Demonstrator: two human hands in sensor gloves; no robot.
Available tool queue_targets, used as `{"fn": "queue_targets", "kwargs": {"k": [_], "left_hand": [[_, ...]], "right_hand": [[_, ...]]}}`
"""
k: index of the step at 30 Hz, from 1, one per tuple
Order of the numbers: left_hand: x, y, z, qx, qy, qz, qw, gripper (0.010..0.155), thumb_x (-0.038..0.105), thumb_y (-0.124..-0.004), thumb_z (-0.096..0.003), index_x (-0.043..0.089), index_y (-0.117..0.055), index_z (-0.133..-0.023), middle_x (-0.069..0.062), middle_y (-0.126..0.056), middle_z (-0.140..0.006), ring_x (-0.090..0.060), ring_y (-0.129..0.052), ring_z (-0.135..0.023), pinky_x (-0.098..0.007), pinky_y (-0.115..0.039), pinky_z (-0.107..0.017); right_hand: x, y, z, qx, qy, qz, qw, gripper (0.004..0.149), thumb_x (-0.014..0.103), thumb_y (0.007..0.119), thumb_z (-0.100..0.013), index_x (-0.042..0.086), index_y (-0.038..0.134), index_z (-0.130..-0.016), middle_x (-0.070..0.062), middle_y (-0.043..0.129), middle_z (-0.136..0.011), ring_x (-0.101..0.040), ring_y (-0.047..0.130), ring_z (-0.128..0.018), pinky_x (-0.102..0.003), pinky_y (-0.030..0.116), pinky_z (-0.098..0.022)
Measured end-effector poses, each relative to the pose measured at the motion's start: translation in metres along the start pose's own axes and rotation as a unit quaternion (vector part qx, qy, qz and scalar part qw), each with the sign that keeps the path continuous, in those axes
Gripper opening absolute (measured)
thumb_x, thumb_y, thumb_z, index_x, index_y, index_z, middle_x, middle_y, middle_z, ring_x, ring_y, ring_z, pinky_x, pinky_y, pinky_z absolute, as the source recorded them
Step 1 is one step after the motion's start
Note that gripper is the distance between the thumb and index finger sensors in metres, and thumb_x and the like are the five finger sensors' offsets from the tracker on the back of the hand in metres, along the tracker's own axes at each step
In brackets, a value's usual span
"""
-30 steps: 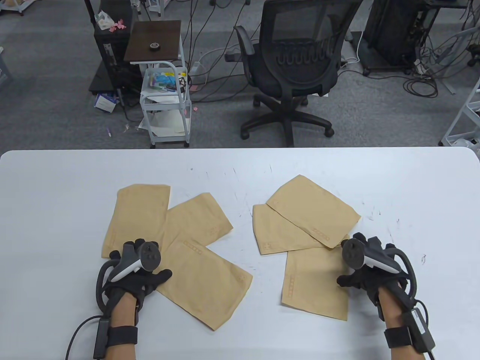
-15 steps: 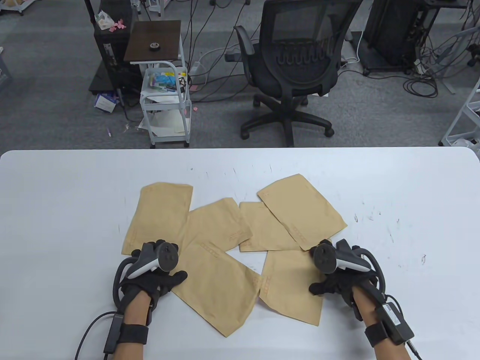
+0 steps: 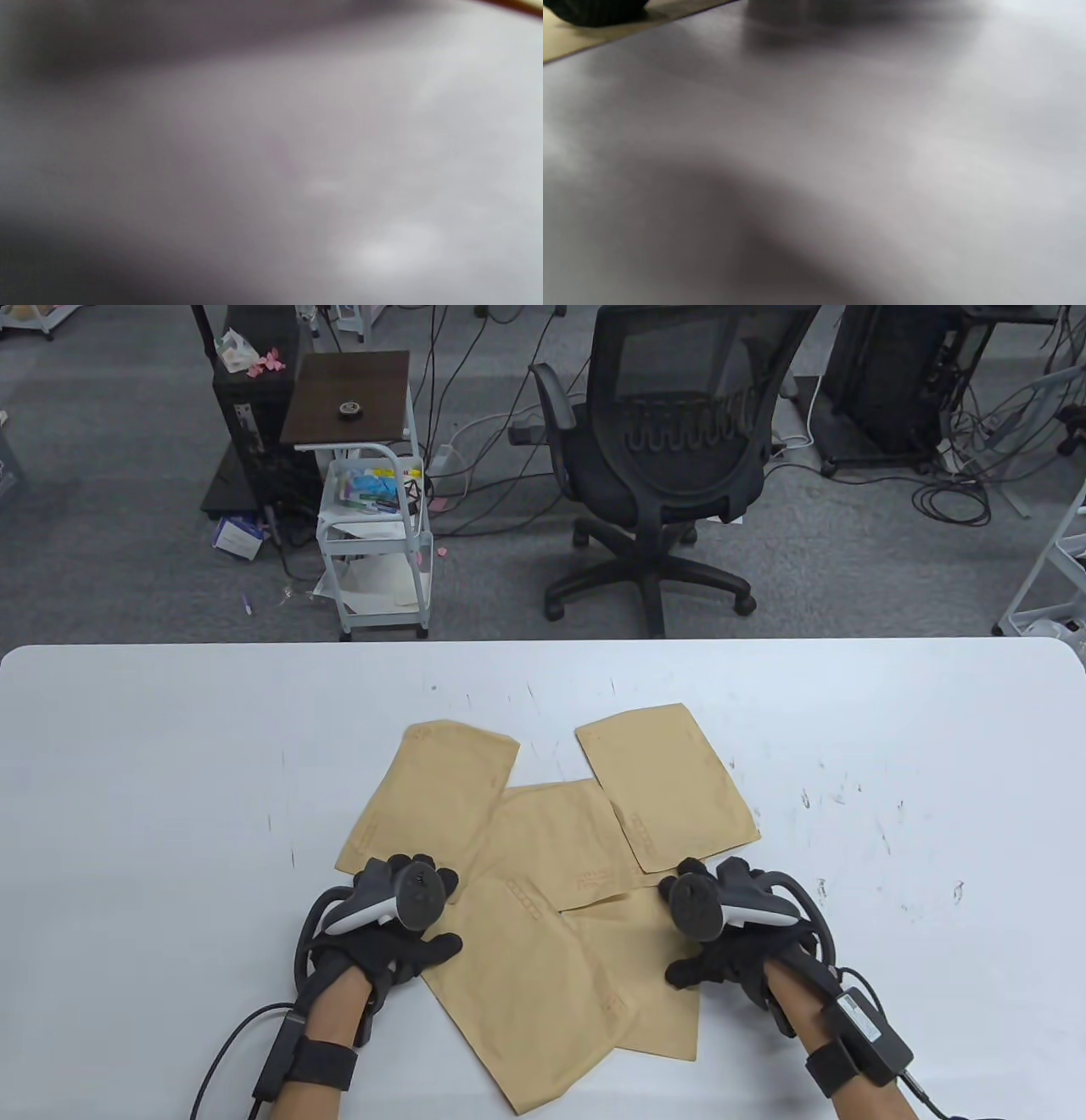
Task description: Push scattered envelopes inward from both sides into a neat stack
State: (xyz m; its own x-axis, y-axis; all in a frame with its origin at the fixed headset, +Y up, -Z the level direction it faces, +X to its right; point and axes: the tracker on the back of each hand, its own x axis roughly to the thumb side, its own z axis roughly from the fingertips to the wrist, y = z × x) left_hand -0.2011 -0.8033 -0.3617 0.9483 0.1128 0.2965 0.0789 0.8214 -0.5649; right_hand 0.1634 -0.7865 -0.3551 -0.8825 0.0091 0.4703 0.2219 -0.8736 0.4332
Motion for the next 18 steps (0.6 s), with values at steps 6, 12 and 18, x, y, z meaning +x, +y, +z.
{"fn": "queue_targets", "kwargs": {"k": [6, 12, 18], "left_hand": [[0.008, 0.009, 0.007, 0.030, -0.004, -0.004, 1.000, 0.087, 0.065, -0.052, -0.0451, 0.029, -0.006, -0.109, -0.009, 0.003, -0.115, -0.040, 0.000, -0.108, -0.067, -0.011, -0.075], [0.016, 0.006, 0.009, -0.014, -0.043, -0.001, 0.999, 0.094, 0.066, -0.061, -0.0436, 0.030, -0.004, -0.109, -0.009, 0.011, -0.112, -0.040, 0.007, -0.105, -0.068, -0.005, -0.072], [0.028, 0.001, -0.003, 0.010, -0.026, 0.003, 1.000, 0.084, 0.060, -0.054, -0.0483, 0.028, -0.004, -0.108, -0.011, 0.004, -0.114, -0.041, 0.000, -0.108, -0.066, -0.010, -0.075]], "right_hand": [[-0.003, -0.046, 0.017, -0.121, 0.025, 0.071, 0.990, 0.068, 0.054, 0.069, -0.043, 0.017, 0.069, -0.100, -0.014, 0.080, -0.103, -0.040, 0.085, -0.083, -0.063, 0.063, -0.067], [-0.042, -0.047, -0.012, -0.059, 0.105, 0.046, 0.992, 0.103, 0.061, 0.070, -0.039, 0.012, 0.016, -0.112, -0.026, 0.010, -0.119, -0.061, 0.015, -0.102, -0.078, 0.021, -0.068], [-0.030, -0.028, -0.038, -0.053, 0.013, -0.070, 0.996, 0.092, 0.053, 0.073, -0.042, 0.015, 0.024, -0.109, -0.016, 0.019, -0.118, -0.053, 0.020, -0.102, -0.076, 0.024, -0.066]]}}
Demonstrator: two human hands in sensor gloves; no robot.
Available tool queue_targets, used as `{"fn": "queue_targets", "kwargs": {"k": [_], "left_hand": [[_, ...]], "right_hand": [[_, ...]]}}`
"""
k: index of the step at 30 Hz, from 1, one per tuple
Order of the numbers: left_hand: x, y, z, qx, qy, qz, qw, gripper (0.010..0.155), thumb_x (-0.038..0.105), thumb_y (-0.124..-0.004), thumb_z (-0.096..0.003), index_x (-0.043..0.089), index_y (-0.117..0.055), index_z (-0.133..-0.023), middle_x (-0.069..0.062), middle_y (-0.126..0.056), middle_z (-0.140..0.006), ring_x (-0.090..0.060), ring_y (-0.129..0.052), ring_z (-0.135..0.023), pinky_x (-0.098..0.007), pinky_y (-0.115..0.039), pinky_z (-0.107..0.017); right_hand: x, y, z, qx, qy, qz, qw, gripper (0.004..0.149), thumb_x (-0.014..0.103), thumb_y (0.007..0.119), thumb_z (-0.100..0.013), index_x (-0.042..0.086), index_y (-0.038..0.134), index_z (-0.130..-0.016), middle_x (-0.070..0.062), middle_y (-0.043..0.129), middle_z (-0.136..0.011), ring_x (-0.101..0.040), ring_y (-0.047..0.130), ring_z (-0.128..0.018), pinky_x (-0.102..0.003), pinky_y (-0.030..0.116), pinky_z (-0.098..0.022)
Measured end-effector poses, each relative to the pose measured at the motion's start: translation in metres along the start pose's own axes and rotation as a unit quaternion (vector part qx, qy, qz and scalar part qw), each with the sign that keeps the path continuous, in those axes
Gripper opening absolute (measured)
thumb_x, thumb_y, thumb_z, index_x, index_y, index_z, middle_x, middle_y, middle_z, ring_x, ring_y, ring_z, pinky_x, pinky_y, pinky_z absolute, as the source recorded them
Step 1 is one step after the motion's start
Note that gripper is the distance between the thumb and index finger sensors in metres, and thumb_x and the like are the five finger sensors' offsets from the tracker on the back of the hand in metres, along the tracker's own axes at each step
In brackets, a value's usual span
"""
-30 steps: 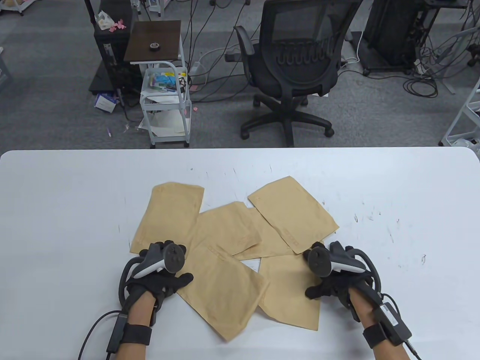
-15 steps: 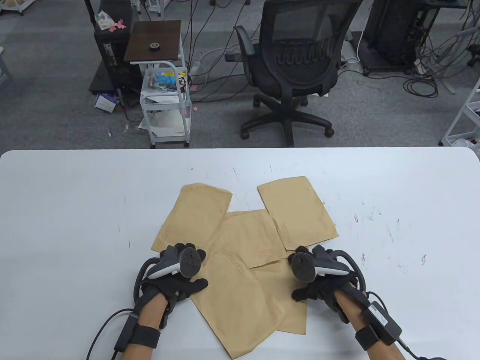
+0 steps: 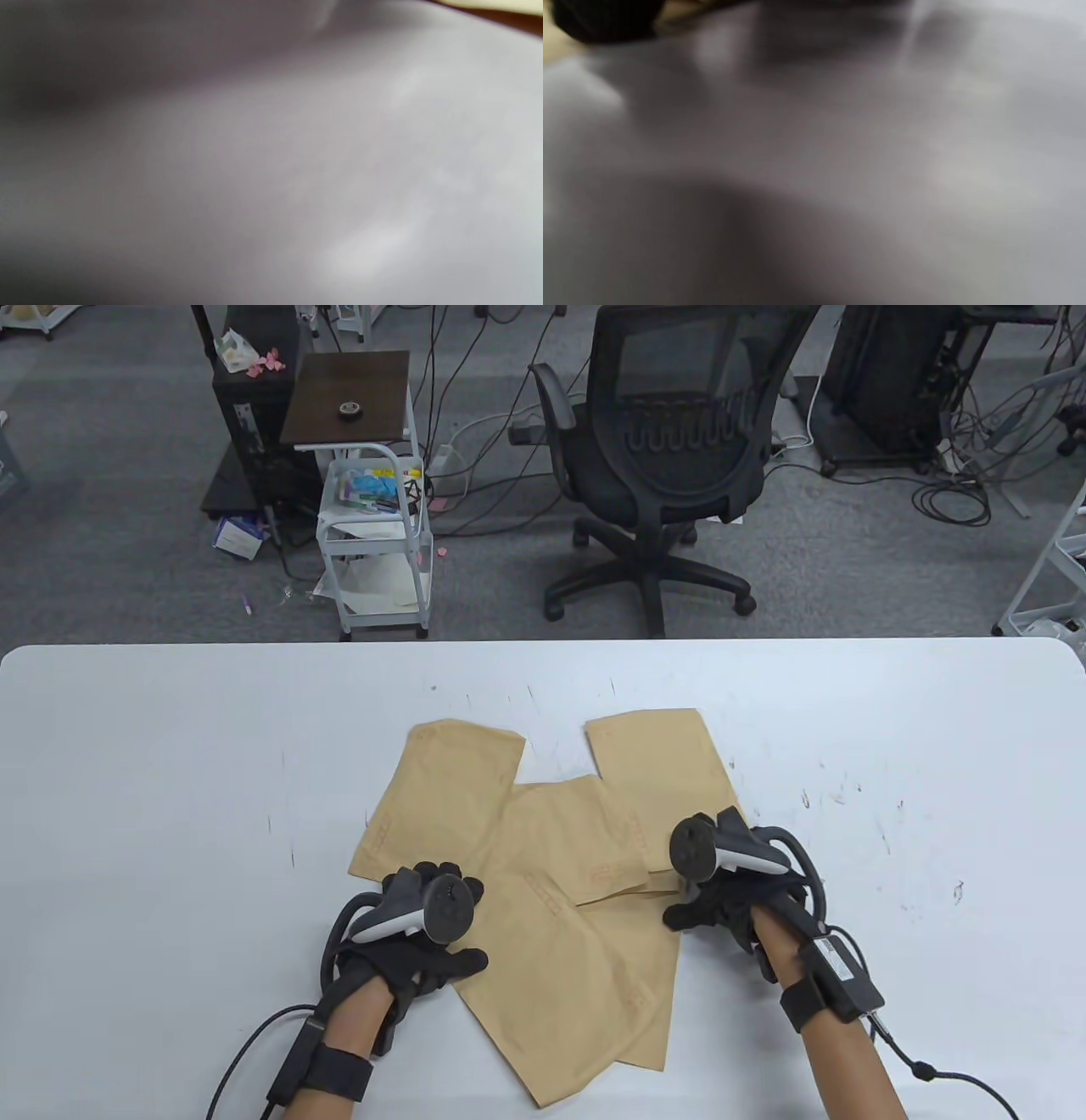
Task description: Push scattered envelopes inward from both sides into a neat stack
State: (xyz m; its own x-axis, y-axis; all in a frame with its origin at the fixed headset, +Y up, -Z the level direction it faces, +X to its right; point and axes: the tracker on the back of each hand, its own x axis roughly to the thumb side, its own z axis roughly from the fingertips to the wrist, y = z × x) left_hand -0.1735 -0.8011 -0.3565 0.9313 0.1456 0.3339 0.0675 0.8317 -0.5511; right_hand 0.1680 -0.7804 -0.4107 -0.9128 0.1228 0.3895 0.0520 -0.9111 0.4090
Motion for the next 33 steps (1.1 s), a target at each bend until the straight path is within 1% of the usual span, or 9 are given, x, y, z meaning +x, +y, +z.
{"fn": "queue_targets", "kwargs": {"k": [6, 12, 15, 17, 19, 25, 29, 31, 33], "left_hand": [[0.006, 0.004, -0.003, 0.025, 0.023, -0.032, 0.999, 0.080, 0.059, -0.052, -0.0495, 0.028, -0.009, -0.110, -0.011, -0.005, -0.117, -0.042, -0.011, -0.110, -0.063, -0.016, -0.078], [0.008, 0.008, 0.001, 0.060, 0.032, -0.062, 0.996, 0.076, 0.058, -0.055, -0.0492, 0.029, -0.021, -0.110, -0.010, -0.020, -0.119, -0.041, -0.026, -0.112, -0.062, -0.024, -0.080], [0.008, 0.009, 0.001, 0.061, 0.027, -0.057, 0.996, 0.076, 0.058, -0.056, -0.0498, 0.027, -0.022, -0.110, -0.011, -0.021, -0.118, -0.043, -0.027, -0.112, -0.061, -0.026, -0.081], [0.008, 0.009, 0.000, 0.065, 0.025, -0.058, 0.996, 0.075, 0.058, -0.058, -0.0501, 0.027, -0.024, -0.109, -0.012, -0.023, -0.118, -0.043, -0.029, -0.111, -0.061, -0.027, -0.081], [0.010, 0.009, 0.000, 0.071, 0.024, -0.069, 0.995, 0.073, 0.058, -0.058, -0.0503, 0.026, -0.027, -0.109, -0.012, -0.026, -0.118, -0.044, -0.032, -0.111, -0.061, -0.028, -0.081], [0.009, 0.017, 0.010, 0.138, 0.040, -0.076, 0.987, 0.078, 0.059, -0.058, -0.0481, 0.024, -0.027, -0.110, -0.011, -0.031, -0.118, -0.043, -0.038, -0.111, -0.061, -0.032, -0.081], [-0.002, 0.019, 0.010, 0.153, 0.056, -0.025, 0.986, 0.084, 0.060, -0.056, -0.0477, 0.022, -0.016, -0.111, -0.016, -0.017, -0.118, -0.046, -0.027, -0.111, -0.063, -0.030, -0.079], [-0.005, 0.014, 0.006, 0.109, 0.070, -0.032, 0.991, 0.084, 0.061, -0.055, -0.0481, 0.024, -0.014, -0.111, -0.014, -0.016, -0.119, -0.045, -0.023, -0.111, -0.064, -0.027, -0.079], [-0.005, 0.007, 0.000, 0.054, 0.077, -0.050, 0.994, 0.079, 0.061, -0.053, -0.0491, 0.027, -0.017, -0.112, -0.012, -0.017, -0.119, -0.043, -0.022, -0.112, -0.064, -0.024, -0.079]], "right_hand": [[0.031, 0.002, 0.011, -0.041, -0.047, 0.073, 0.995, 0.071, 0.044, 0.072, -0.045, 0.023, 0.042, -0.106, -0.006, 0.040, -0.117, -0.045, 0.041, -0.104, -0.071, 0.038, -0.069], [0.023, -0.027, 0.033, -0.040, -0.038, 0.053, 0.997, 0.082, 0.051, 0.075, -0.042, 0.018, 0.041, -0.110, -0.014, 0.039, -0.119, -0.050, 0.040, -0.105, -0.075, 0.036, -0.068], [0.020, -0.015, 0.031, -0.003, -0.021, 0.076, 0.997, 0.093, 0.056, 0.074, -0.040, 0.014, 0.031, -0.112, -0.018, 0.028, -0.121, -0.054, 0.029, -0.105, -0.078, 0.027, -0.067], [0.025, 0.001, 0.023, 0.011, -0.045, 0.084, 0.995, 0.089, 0.057, 0.073, -0.040, 0.017, 0.035, -0.111, -0.013, 0.031, -0.120, -0.053, 0.034, -0.104, -0.078, 0.027, -0.065], [0.036, 0.012, 0.017, 0.016, -0.052, 0.083, 0.995, 0.090, 0.056, 0.069, -0.042, 0.017, 0.023, -0.109, -0.012, 0.019, -0.118, -0.052, 0.024, -0.103, -0.077, 0.023, -0.064], [0.053, -0.037, 0.045, -0.036, -0.039, 0.105, 0.993, 0.083, 0.050, 0.070, -0.044, 0.011, 0.040, -0.111, -0.021, 0.039, -0.119, -0.053, 0.045, -0.103, -0.077, 0.031, -0.066], [0.077, -0.046, 0.059, -0.013, -0.078, 0.054, 0.995, 0.101, 0.056, 0.074, -0.042, 0.002, 0.027, -0.113, -0.039, 0.024, -0.117, -0.066, 0.038, -0.101, -0.084, 0.028, -0.063], [0.098, -0.030, 0.051, 0.030, -0.099, 0.092, 0.990, 0.111, 0.057, 0.076, -0.040, 0.002, 0.013, -0.112, -0.041, 0.005, -0.113, -0.074, 0.024, -0.097, -0.086, 0.023, -0.061], [0.119, 0.000, 0.039, 0.078, -0.107, 0.206, 0.970, 0.118, 0.058, 0.077, -0.037, 0.005, -0.003, -0.106, -0.037, -0.011, -0.107, -0.077, 0.014, -0.094, -0.087, 0.021, -0.059]]}}
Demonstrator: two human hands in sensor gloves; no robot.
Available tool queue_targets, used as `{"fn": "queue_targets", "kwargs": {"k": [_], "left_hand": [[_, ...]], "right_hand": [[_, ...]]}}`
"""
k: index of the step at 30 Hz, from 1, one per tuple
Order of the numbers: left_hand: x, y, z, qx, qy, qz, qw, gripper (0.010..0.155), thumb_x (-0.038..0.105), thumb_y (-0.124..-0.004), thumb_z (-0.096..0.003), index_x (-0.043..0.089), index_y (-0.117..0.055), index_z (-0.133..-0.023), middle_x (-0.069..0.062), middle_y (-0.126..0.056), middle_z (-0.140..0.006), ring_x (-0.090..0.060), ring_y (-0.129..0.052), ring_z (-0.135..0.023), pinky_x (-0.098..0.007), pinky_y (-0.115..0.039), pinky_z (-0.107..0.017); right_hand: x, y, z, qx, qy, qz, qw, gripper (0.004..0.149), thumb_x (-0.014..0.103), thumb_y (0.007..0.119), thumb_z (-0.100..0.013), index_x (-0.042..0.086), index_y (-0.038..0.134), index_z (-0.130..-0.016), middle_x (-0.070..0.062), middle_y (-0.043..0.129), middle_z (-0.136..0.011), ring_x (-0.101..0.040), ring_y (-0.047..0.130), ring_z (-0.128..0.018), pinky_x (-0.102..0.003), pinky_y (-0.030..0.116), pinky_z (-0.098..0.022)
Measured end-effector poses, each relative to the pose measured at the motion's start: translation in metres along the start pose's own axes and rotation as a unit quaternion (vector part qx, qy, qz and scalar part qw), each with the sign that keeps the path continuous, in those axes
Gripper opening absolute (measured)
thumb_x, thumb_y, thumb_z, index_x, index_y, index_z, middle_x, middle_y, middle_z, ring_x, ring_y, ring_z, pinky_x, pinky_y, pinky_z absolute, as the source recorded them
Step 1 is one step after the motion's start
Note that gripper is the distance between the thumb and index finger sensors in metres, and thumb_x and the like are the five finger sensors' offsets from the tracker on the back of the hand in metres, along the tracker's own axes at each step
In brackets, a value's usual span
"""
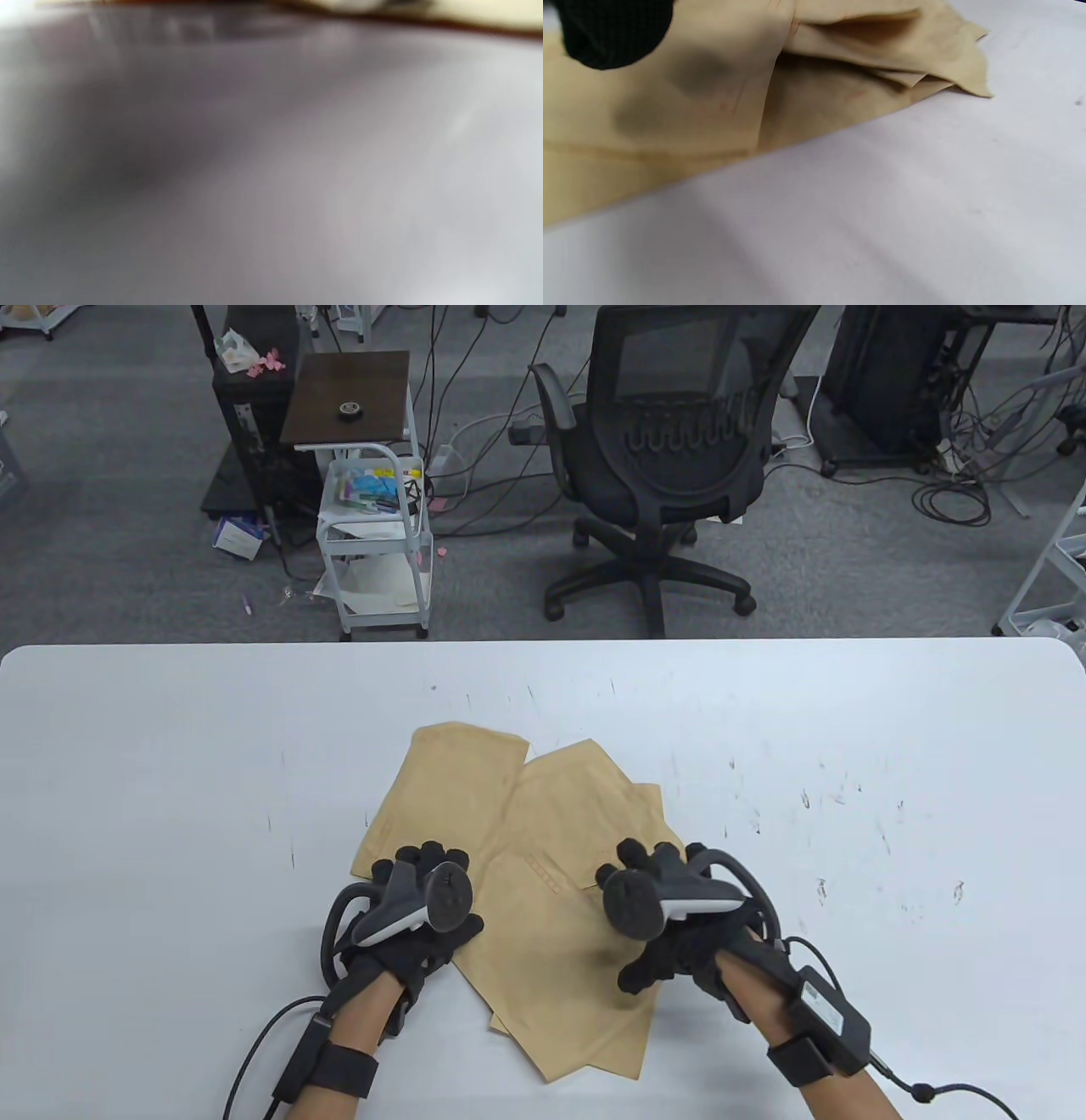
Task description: Push scattered envelopes inward from both sides into a neat stack
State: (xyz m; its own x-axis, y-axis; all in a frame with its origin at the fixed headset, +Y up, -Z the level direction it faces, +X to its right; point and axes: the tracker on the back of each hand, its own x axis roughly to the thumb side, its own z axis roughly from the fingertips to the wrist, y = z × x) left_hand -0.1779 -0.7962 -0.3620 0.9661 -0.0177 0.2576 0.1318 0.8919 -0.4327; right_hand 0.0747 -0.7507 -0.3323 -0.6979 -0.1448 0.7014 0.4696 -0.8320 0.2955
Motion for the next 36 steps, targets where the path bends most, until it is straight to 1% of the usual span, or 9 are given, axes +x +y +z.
{"fn": "queue_targets", "kwargs": {"k": [3, 4, 8, 17, 22, 25, 27, 30, 36], "left_hand": [[0.001, -0.002, 0.000, -0.012, -0.007, -0.001, 1.000, 0.077, 0.059, -0.047, -0.0492, 0.027, -0.013, -0.111, -0.012, -0.011, -0.118, -0.042, -0.019, -0.111, -0.063, -0.024, -0.079], [0.001, -0.001, 0.002, -0.001, -0.008, 0.002, 1.000, 0.077, 0.059, -0.050, -0.0488, 0.028, -0.018, -0.111, -0.011, -0.017, -0.118, -0.042, -0.024, -0.111, -0.063, -0.026, -0.079], [0.002, 0.000, 0.003, 0.003, -0.025, 0.021, 0.999, 0.075, 0.058, -0.053, -0.0483, 0.029, -0.025, -0.111, -0.011, -0.021, -0.118, -0.042, -0.027, -0.111, -0.063, -0.029, -0.079], [0.008, 0.002, 0.005, 0.000, -0.041, 0.016, 0.999, 0.073, 0.058, -0.053, -0.0484, 0.031, -0.027, -0.111, -0.009, -0.022, -0.119, -0.040, -0.028, -0.112, -0.063, -0.030, -0.079], [0.005, 0.001, 0.005, 0.007, -0.035, -0.007, 0.999, 0.078, 0.058, -0.059, -0.0472, 0.029, -0.023, -0.111, -0.010, -0.020, -0.119, -0.041, -0.026, -0.112, -0.064, -0.029, -0.079], [0.007, 0.002, 0.006, 0.023, -0.034, -0.005, 0.999, 0.079, 0.058, -0.060, -0.0466, 0.028, -0.027, -0.111, -0.011, -0.025, -0.119, -0.041, -0.030, -0.112, -0.064, -0.031, -0.079], [0.012, 0.003, 0.007, 0.031, -0.030, -0.014, 0.999, 0.076, 0.057, -0.059, -0.0475, 0.027, -0.032, -0.111, -0.012, -0.030, -0.119, -0.042, -0.035, -0.111, -0.063, -0.034, -0.079], [0.025, 0.006, 0.011, 0.028, -0.037, -0.021, 0.999, 0.076, 0.058, -0.057, -0.0475, 0.024, -0.034, -0.112, -0.015, -0.035, -0.118, -0.044, -0.042, -0.110, -0.063, -0.037, -0.079], [0.053, 0.007, 0.019, -0.002, -0.079, 0.001, 0.997, 0.080, 0.059, -0.055, -0.0475, 0.021, -0.030, -0.113, -0.019, -0.030, -0.118, -0.048, -0.037, -0.108, -0.063, -0.036, -0.079]], "right_hand": [[0.014, 0.016, -0.016, 0.025, 0.011, 0.125, 0.992, 0.115, 0.062, 0.065, -0.028, 0.007, -0.004, -0.101, -0.034, -0.010, -0.106, -0.070, 0.017, -0.097, -0.084, 0.026, -0.061], [0.012, 0.015, -0.015, 0.019, 0.002, 0.121, 0.992, 0.118, 0.064, 0.063, -0.027, 0.007, -0.011, -0.100, -0.034, -0.009, -0.106, -0.070, 0.018, -0.097, -0.083, 0.028, -0.061], [0.001, 0.021, -0.015, -0.071, 0.007, 0.031, 0.997, 0.111, 0.058, 0.066, -0.031, 0.008, -0.004, -0.101, -0.031, -0.006, -0.108, -0.067, 0.017, -0.098, -0.084, 0.022, -0.062], [-0.006, 0.022, -0.014, -0.056, 0.002, -0.008, 0.998, 0.107, 0.060, 0.062, -0.037, 0.005, -0.002, -0.103, -0.032, -0.003, -0.109, -0.066, 0.018, -0.098, -0.083, 0.023, -0.062], [-0.018, 0.009, -0.001, -0.018, -0.010, -0.020, 1.000, 0.114, 0.058, 0.077, -0.034, 0.012, 0.001, -0.106, -0.029, -0.003, -0.111, -0.067, 0.016, -0.099, -0.084, 0.023, -0.062], [-0.012, 0.019, -0.005, 0.006, 0.019, 0.047, 0.999, 0.111, 0.055, 0.078, -0.035, 0.019, -0.003, -0.103, -0.028, -0.005, -0.111, -0.067, 0.016, -0.100, -0.084, 0.022, -0.062], [-0.008, 0.017, -0.007, -0.014, -0.003, 0.062, 0.998, 0.111, 0.058, 0.074, -0.031, 0.020, -0.004, -0.101, -0.028, -0.002, -0.111, -0.064, 0.021, -0.100, -0.082, 0.027, -0.063], [-0.001, 0.016, -0.011, -0.085, -0.028, -0.004, 0.996, 0.107, 0.055, 0.074, -0.038, 0.016, -0.004, -0.102, -0.029, -0.001, -0.111, -0.067, 0.020, -0.099, -0.084, 0.024, -0.062], [-0.003, 0.023, -0.014, -0.077, 0.010, -0.005, 0.997, 0.112, 0.061, 0.063, -0.037, 0.003, -0.008, -0.100, -0.032, -0.004, -0.109, -0.066, 0.016, -0.098, -0.084, 0.021, -0.061]]}}
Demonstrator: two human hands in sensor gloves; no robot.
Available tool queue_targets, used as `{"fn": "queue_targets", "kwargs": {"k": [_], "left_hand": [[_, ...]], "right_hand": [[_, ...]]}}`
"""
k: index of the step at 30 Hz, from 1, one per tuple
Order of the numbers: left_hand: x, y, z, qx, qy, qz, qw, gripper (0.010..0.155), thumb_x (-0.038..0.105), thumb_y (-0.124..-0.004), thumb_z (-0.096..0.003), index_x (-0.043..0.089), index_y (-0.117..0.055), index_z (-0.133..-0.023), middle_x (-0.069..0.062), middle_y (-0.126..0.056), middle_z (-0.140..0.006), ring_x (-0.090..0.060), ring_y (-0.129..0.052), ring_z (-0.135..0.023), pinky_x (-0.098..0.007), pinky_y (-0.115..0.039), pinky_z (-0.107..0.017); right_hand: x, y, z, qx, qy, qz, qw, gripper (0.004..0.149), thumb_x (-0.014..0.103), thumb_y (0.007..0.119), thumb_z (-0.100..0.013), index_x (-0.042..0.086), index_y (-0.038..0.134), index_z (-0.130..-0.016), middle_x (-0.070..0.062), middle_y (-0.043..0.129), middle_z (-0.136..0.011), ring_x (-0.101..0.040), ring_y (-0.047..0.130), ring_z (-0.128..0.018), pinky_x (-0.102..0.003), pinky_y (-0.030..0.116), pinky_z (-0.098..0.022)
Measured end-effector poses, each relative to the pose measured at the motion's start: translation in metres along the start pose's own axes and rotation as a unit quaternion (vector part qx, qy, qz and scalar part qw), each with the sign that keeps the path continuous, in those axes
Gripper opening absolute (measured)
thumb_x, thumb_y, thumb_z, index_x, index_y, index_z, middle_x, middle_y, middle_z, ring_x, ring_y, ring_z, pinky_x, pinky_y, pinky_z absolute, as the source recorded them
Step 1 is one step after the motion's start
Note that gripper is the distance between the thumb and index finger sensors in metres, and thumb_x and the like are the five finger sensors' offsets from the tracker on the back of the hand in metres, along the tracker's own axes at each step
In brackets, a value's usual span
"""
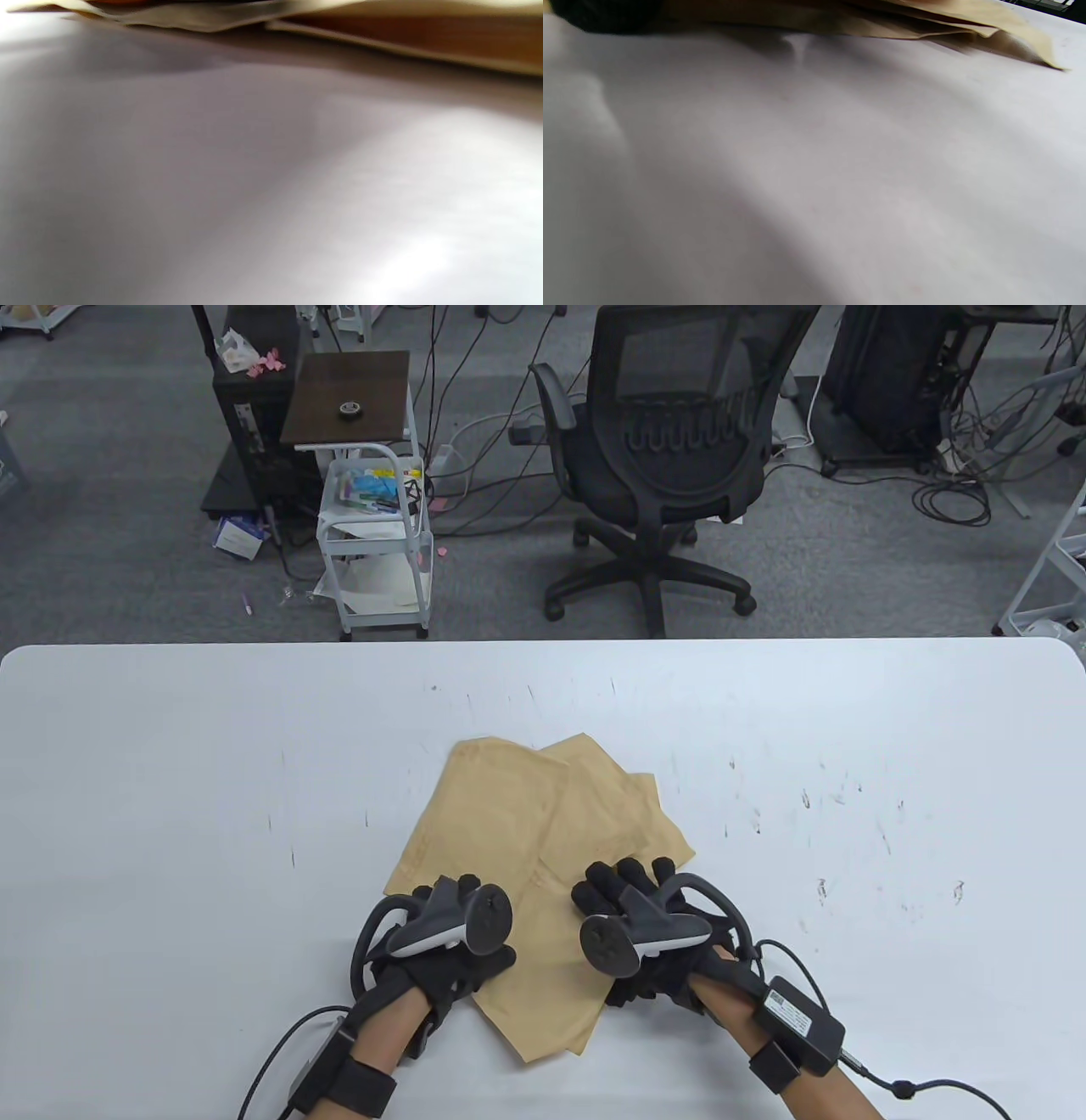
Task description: Push scattered envelopes inward from both sides into a neat stack
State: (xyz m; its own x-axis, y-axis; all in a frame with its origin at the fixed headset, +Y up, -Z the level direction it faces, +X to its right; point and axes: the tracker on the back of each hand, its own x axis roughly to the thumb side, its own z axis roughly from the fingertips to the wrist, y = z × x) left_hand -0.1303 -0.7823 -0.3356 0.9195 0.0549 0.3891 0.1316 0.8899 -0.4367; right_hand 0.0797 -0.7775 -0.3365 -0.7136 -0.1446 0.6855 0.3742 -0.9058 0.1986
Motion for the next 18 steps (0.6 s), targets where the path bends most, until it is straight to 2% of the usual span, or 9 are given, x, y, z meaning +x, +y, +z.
{"fn": "queue_targets", "kwargs": {"k": [3, 4, 7, 10, 12, 15, 16, 18], "left_hand": [[0.012, 0.002, 0.003, -0.010, -0.020, -0.002, 1.000, 0.079, 0.059, -0.055, -0.0475, 0.022, -0.031, -0.113, -0.019, -0.030, -0.118, -0.048, -0.037, -0.108, -0.063, -0.037, -0.079], [0.015, 0.002, 0.003, -0.011, -0.024, 0.000, 1.000, 0.079, 0.059, -0.055, -0.0475, 0.022, -0.032, -0.113, -0.019, -0.030, -0.118, -0.048, -0.037, -0.108, -0.063, -0.037, -0.079], [0.018, 0.007, 0.007, -0.007, -0.029, -0.009, 1.000, 0.079, 0.059, -0.055, -0.0474, 0.023, -0.030, -0.113, -0.017, -0.031, -0.119, -0.047, -0.037, -0.109, -0.063, -0.037, -0.079], [0.003, 0.015, 0.011, 0.016, -0.011, -0.012, 1.000, 0.080, 0.059, -0.055, -0.0474, 0.024, -0.027, -0.113, -0.016, -0.028, -0.119, -0.046, -0.036, -0.110, -0.063, -0.036, -0.079], [-0.011, 0.015, 0.011, 0.025, 0.001, -0.007, 1.000, 0.081, 0.060, -0.056, -0.0472, 0.024, -0.026, -0.113, -0.016, -0.026, -0.119, -0.047, -0.034, -0.110, -0.064, -0.035, -0.079], [-0.032, 0.005, 0.006, -0.003, 0.016, 0.016, 1.000, 0.083, 0.060, -0.056, -0.0474, 0.024, -0.020, -0.112, -0.017, -0.018, -0.118, -0.048, -0.025, -0.110, -0.067, -0.029, -0.078], [-0.036, 0.000, 0.002, -0.014, 0.009, 0.021, 1.000, 0.081, 0.060, -0.056, -0.0474, 0.025, -0.022, -0.112, -0.015, -0.019, -0.119, -0.047, -0.024, -0.110, -0.067, -0.028, -0.077], [-0.037, -0.009, -0.002, -0.042, -0.002, 0.032, 0.999, 0.083, 0.060, -0.056, -0.0480, 0.025, -0.015, -0.111, -0.015, -0.009, -0.116, -0.046, -0.016, -0.109, -0.067, -0.026, -0.077]], "right_hand": [[-0.004, 0.004, 0.000, 0.003, 0.007, -0.012, 1.000, 0.112, 0.063, 0.060, -0.036, 0.002, -0.008, -0.100, -0.033, -0.004, -0.109, -0.067, 0.017, -0.097, -0.084, 0.022, -0.061], [-0.005, 0.004, 0.000, 0.001, 0.006, -0.020, 1.000, 0.109, 0.063, 0.060, -0.036, 0.002, -0.001, -0.101, -0.033, -0.003, -0.109, -0.067, 0.017, -0.098, -0.084, 0.022, -0.062], [-0.013, -0.002, 0.001, 0.025, -0.014, -0.057, 0.998, 0.106, 0.061, 0.062, -0.039, 0.003, -0.002, -0.101, -0.032, -0.003, -0.109, -0.066, 0.018, -0.098, -0.083, 0.024, -0.062], [-0.035, -0.014, 0.010, -0.007, -0.005, -0.122, 0.993, 0.102, 0.061, 0.061, -0.041, 0.007, 0.004, -0.106, -0.030, 0.004, -0.113, -0.066, 0.020, -0.099, -0.083, 0.025, -0.062], [-0.050, -0.014, 0.014, -0.029, 0.021, -0.149, 0.988, 0.098, 0.061, 0.060, -0.043, 0.009, 0.007, -0.108, -0.028, 0.008, -0.115, -0.065, 0.020, -0.100, -0.083, 0.024, -0.062], [-0.067, -0.003, 0.013, -0.017, 0.057, -0.153, 0.986, 0.095, 0.060, 0.059, -0.044, 0.010, 0.013, -0.109, -0.025, 0.011, -0.117, -0.063, 0.020, -0.100, -0.084, 0.024, -0.062], [-0.071, 0.003, 0.012, -0.005, 0.061, -0.155, 0.986, 0.093, 0.060, 0.059, -0.044, 0.010, 0.015, -0.110, -0.025, 0.012, -0.117, -0.063, 0.021, -0.100, -0.083, 0.024, -0.062], [-0.073, 0.015, 0.009, 0.015, 0.069, -0.163, 0.984, 0.092, 0.060, 0.057, -0.045, 0.009, 0.016, -0.110, -0.024, 0.012, -0.116, -0.063, 0.021, -0.100, -0.083, 0.024, -0.061]]}}
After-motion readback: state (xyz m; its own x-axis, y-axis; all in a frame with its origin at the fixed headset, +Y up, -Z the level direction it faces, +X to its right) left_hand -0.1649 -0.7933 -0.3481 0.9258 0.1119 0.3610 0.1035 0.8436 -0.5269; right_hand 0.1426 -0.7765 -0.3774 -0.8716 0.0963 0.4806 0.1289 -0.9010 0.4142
